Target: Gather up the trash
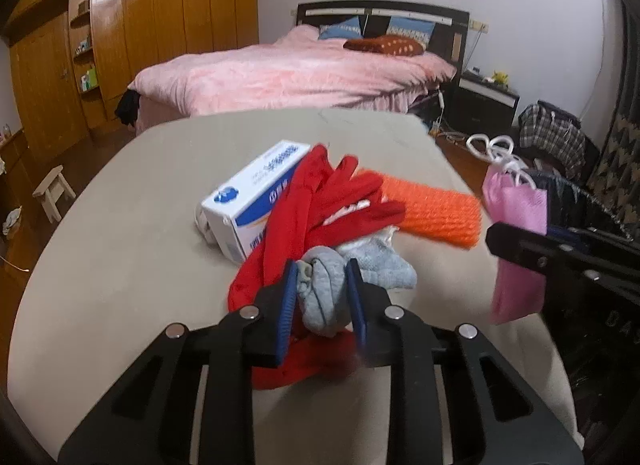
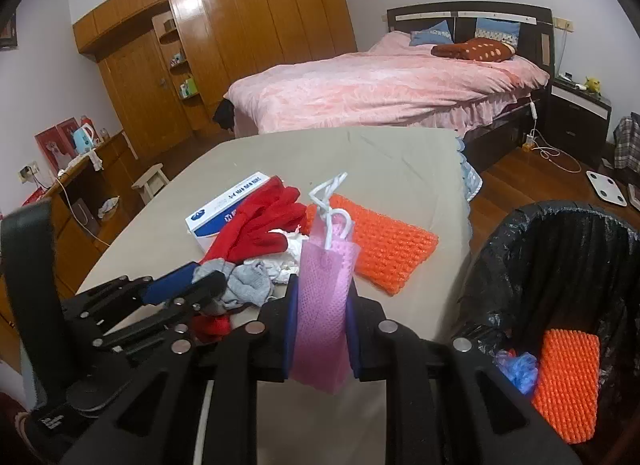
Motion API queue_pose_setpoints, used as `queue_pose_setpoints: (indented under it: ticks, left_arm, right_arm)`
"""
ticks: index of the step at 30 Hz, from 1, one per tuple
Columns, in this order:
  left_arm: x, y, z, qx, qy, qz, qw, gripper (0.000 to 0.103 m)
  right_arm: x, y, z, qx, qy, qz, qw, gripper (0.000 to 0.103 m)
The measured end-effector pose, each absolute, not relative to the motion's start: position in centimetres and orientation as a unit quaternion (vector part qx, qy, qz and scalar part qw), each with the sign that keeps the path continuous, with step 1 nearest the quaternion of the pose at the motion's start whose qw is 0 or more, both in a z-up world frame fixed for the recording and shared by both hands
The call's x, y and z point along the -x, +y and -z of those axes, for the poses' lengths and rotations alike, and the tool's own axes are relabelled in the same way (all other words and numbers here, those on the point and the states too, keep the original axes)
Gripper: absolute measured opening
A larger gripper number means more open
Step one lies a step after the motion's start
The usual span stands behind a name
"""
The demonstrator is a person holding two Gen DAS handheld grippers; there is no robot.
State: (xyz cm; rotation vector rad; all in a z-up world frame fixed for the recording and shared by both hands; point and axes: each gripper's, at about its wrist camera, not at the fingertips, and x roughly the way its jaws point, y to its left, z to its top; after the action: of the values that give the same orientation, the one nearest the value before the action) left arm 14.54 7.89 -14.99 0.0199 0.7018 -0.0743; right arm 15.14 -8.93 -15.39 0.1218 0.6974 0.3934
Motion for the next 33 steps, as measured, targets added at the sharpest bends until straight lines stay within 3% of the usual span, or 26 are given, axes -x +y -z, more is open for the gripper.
queue_pose_setpoints:
  ticks: [33]
  left_arm:
    - [-11.1,1.5,6.6,-0.007,0.259,0.118,0.959,0.023]
  right_arm:
    - [-10.5,-17.4,9.1,-0.076,0.268,-0.127,0.952,0.021]
